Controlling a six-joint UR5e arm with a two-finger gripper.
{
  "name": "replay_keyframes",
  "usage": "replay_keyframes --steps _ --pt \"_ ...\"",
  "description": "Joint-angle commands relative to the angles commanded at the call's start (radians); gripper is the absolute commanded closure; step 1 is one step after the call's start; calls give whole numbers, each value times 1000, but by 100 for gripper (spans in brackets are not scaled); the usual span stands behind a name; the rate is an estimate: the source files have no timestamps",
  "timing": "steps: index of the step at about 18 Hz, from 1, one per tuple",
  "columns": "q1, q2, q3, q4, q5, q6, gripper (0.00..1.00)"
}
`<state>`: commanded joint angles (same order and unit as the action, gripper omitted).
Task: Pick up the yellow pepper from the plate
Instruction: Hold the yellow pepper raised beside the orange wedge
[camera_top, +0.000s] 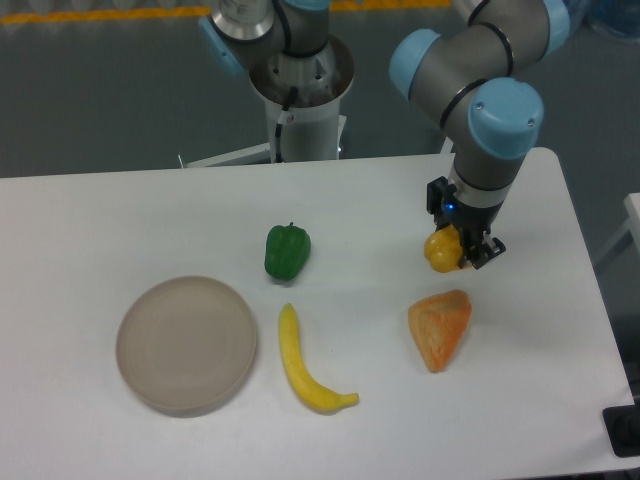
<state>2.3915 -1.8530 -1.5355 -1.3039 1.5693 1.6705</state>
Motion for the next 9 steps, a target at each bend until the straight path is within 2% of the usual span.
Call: replay_keyframes --steps 9 --pt "6 -2 0 5 -15 3 78"
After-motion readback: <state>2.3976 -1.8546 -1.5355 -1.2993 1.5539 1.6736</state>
